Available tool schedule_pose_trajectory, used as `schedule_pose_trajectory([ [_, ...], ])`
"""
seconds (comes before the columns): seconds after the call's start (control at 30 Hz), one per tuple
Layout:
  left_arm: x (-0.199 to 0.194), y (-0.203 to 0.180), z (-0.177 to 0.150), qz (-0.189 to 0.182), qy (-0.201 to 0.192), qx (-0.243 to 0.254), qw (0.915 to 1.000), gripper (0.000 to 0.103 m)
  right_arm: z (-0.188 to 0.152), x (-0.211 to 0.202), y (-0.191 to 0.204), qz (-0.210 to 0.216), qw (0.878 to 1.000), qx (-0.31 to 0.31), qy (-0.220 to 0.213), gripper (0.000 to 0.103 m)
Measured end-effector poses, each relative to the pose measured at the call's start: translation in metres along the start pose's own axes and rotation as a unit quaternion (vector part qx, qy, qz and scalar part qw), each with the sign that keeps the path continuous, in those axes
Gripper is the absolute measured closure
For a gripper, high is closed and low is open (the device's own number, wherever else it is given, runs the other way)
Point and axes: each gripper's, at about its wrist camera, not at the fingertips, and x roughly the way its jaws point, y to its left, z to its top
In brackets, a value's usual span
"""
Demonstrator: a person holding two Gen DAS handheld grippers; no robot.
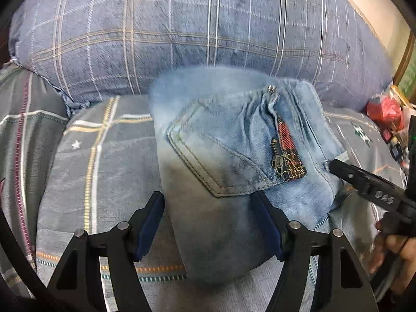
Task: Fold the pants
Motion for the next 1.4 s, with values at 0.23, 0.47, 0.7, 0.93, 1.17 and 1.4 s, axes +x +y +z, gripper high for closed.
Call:
schedule_pose_trajectory([
  [0.23, -0.04, -0.013, -0.005, 0.022, -0.033, 0.023, 0.999, 0.032, 0.0, -0.048, 0.002, 0.035, 0.999, 0.006, -0.038, 0.024],
  [0.47, -0.076, -0.028, -0.026, 0.036, -0.06, 0.025, 0.9972, 0.03, -0.026, -0.083, 0.011, 0.045, 0.998, -0.002, -0.05, 0.018],
  [0.7, -0.11, -0.033, -0.042, 0.053, -0.089, 0.038, 0.9939, 0.027, -0.051, -0.116, 0.031, 0.058, 0.995, -0.048, -0.068, 0.008],
  [0.93, -0.127, -0.03, -0.053, 0.062, -0.098, 0.03, 0.9928, 0.019, -0.059, -0.135, 0.048, 0.063, 0.992, -0.08, -0.077, 0.0],
  [1.17, -0.142, -0.031, -0.06, 0.077, -0.123, 0.031, 0.9889, 0.018, -0.06, -0.139, 0.06, 0.068, 0.99, -0.097, -0.076, 0.0],
  [1.4, -0.153, -0.031, -0.063, 0.074, -0.132, 0.026, 0.9881, 0.017, -0.059, -0.151, 0.066, 0.067, 0.988, -0.105, -0.087, 0.0],
])
